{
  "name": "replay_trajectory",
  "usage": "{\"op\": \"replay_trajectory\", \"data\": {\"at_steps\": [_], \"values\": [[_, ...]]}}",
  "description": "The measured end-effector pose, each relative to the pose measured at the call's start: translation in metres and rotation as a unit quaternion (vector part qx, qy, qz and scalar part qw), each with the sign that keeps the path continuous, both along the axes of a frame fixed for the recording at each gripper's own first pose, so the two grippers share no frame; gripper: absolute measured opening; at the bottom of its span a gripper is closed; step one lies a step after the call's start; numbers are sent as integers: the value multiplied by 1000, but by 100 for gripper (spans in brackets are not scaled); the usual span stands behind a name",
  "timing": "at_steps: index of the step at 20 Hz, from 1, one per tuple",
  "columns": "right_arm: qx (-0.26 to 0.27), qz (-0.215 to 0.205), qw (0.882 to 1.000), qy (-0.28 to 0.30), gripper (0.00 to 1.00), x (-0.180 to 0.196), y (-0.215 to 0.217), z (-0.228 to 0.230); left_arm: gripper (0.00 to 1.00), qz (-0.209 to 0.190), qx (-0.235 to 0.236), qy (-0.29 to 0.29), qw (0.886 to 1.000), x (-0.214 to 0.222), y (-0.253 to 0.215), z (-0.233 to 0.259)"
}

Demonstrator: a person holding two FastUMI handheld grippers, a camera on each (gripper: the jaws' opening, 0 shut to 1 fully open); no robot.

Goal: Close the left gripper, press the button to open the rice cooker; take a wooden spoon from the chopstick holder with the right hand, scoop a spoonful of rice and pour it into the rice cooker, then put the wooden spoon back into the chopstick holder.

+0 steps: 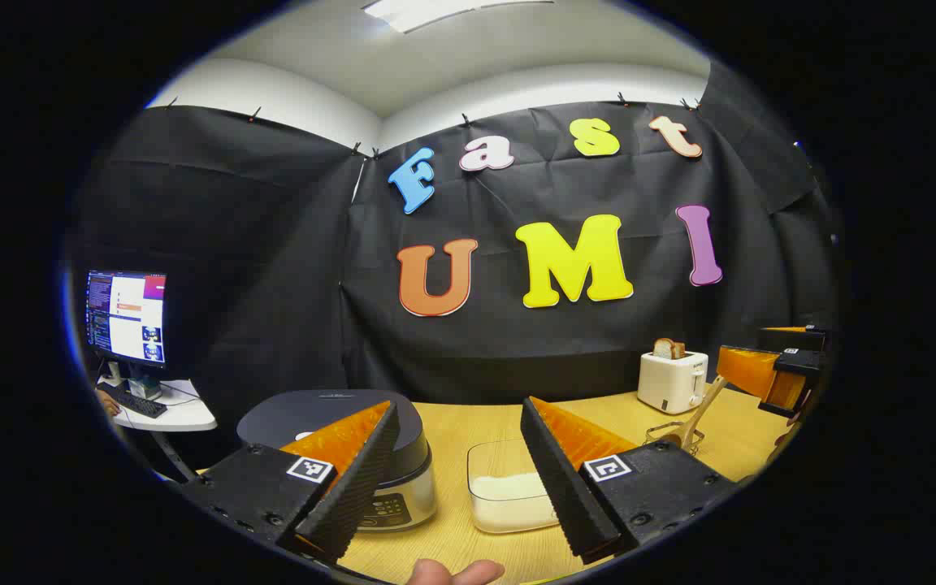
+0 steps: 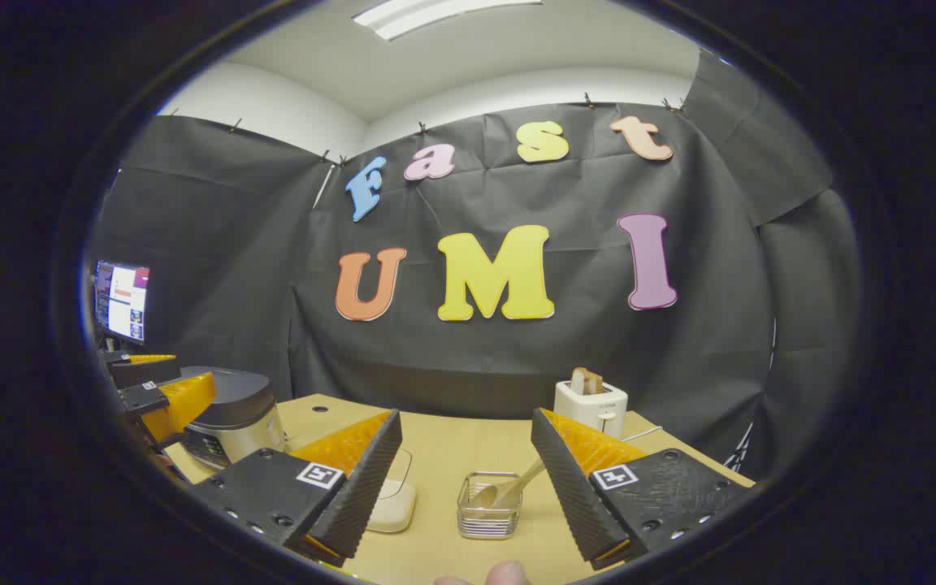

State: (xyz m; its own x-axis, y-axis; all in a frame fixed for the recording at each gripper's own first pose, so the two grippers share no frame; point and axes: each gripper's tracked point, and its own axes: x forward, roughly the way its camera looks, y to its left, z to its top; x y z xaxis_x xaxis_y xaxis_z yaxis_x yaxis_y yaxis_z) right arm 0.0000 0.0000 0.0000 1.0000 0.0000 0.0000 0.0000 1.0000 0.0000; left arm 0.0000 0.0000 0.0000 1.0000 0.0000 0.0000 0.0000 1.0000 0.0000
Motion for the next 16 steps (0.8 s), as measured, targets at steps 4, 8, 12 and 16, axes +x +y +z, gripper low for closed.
{"op": "replay_trajectory", "data": {"at_steps": [4, 8, 12, 16], "values": [[1, 0, 1000, 1, 96, 2, -1, 0, 96, 3, 0, 0, 1000, 0, 1, 1], [3, -1, 1000, 0, 96, 3, 0, 0, 96, 5, -2, 0, 1000, 0, 2, 0], [4, -1, 1000, -1, 96, 3, -1, 0, 96, 11, -4, 2, 1000, 1, 4, -2], [7, -2, 1000, 1, 95, 4, -5, -3, 96, 16, -8, 4, 1000, 1, 6, -2]]}}
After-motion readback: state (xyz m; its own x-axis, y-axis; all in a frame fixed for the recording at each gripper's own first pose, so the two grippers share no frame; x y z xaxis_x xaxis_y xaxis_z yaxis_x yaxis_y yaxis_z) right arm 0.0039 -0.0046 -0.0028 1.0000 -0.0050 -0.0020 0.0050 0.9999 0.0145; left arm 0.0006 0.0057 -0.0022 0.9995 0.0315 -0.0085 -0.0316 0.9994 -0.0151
